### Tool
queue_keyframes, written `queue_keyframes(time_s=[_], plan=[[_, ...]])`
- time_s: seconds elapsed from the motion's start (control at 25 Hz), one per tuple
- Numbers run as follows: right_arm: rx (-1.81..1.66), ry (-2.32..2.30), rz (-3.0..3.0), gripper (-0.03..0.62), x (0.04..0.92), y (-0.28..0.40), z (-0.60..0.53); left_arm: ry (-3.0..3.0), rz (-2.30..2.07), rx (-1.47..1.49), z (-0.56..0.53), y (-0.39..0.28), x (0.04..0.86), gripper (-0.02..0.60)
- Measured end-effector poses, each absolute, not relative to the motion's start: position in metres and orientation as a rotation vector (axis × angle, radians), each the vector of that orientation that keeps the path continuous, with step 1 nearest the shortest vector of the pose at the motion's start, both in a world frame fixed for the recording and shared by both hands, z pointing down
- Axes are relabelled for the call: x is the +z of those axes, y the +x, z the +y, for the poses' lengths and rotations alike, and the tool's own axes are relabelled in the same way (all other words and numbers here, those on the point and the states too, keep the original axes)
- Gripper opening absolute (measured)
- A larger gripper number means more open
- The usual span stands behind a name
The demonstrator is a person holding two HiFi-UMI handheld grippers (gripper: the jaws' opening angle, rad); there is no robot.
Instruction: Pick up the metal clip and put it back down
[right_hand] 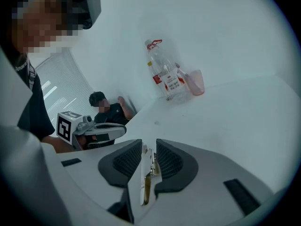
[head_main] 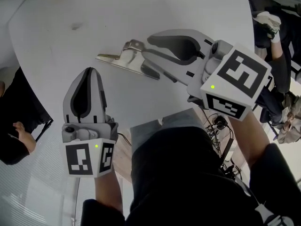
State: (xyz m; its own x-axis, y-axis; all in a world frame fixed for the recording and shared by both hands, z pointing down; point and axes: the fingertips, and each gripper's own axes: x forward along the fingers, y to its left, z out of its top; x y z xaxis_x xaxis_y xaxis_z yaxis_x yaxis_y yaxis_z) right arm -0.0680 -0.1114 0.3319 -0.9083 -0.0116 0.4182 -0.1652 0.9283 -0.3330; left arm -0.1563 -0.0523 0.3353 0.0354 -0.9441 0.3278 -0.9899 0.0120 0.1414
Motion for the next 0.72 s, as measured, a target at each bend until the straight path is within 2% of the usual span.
queue_keyframes(time_s=[0.04,0.12,0.2,0.36,0.72], plan=[[0.489,0.136,-2.675,0.104,0.327,-0.067,-0.111,2.001,-1.973,0.182,-0.052,-0.156,0.329,0.023],[0.458,0.164,-2.689,0.047,0.316,-0.064,-0.111,2.019,-1.984,0.164,-0.051,-0.156,0.318,0.023],[0.465,0.206,-2.7,0.02,0.305,-0.062,-0.112,2.028,-1.99,0.163,-0.049,-0.156,0.308,0.023],[0.547,0.27,-2.723,0.018,0.284,-0.056,-0.112,2.066,-1.983,0.181,-0.042,-0.149,0.29,0.023],[0.395,0.285,-2.783,0.018,0.228,-0.051,-0.095,2.141,-2.006,0.165,-0.029,-0.139,0.241,0.023]])
